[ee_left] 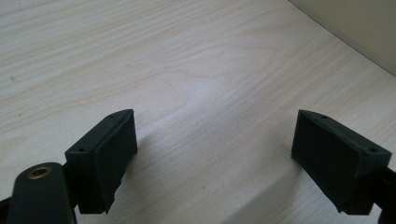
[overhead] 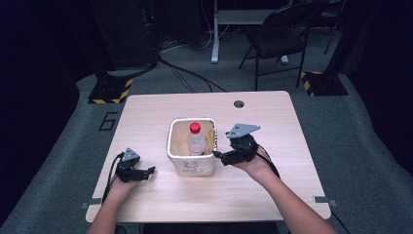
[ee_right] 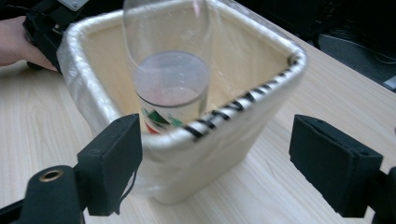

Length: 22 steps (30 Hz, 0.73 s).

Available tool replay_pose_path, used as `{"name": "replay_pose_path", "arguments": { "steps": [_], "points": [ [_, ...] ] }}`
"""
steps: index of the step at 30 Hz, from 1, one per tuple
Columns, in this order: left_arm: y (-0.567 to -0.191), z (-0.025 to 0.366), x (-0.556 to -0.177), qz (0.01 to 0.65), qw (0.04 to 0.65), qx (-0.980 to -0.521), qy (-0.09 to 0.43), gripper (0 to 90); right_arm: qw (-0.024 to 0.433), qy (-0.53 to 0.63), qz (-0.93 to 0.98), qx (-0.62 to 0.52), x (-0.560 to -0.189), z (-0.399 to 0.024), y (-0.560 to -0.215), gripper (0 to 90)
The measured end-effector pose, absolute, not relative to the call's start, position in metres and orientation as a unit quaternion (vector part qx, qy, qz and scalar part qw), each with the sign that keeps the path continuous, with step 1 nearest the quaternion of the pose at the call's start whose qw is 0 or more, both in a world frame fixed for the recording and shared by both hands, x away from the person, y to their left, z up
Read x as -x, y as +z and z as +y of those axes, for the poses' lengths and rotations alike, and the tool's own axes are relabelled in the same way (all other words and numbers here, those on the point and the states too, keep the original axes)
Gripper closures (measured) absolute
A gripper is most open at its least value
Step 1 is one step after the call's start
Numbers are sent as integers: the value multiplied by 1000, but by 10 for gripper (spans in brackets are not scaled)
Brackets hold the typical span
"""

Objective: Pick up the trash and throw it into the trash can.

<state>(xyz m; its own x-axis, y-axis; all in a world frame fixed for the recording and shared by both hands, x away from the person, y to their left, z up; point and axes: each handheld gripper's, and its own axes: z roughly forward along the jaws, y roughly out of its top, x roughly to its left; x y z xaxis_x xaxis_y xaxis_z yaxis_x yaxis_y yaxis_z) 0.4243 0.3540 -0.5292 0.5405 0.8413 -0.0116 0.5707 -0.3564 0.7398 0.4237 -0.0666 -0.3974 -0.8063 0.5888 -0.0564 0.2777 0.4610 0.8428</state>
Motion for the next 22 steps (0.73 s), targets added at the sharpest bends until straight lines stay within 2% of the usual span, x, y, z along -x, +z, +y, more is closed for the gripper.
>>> {"name": "replay_pose_path", "arguments": {
  "steps": [9,22],
  "points": [
    [-529,354,-424,441,357,-801,190,141,183,452,826,-284,-422,-97,-410,180],
    [-529,354,-424,441,357,-801,190,141,186,431,822,-322,-413,-142,-456,159]
  ]
}}
